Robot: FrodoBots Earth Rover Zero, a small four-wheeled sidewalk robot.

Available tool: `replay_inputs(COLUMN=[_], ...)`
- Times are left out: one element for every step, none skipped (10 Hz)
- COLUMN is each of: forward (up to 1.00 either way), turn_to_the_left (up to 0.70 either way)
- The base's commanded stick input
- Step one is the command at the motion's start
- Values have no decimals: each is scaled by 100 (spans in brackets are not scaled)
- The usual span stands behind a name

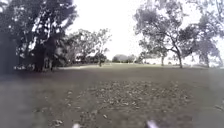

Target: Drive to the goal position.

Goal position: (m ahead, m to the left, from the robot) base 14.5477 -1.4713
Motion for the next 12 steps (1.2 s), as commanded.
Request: replay_inputs(forward=[70,70,70,70,70,70,70,70,70,70,70,70], turn_to_the_left=[0,0,0,0,0,0,0,0,0,0,0,0])
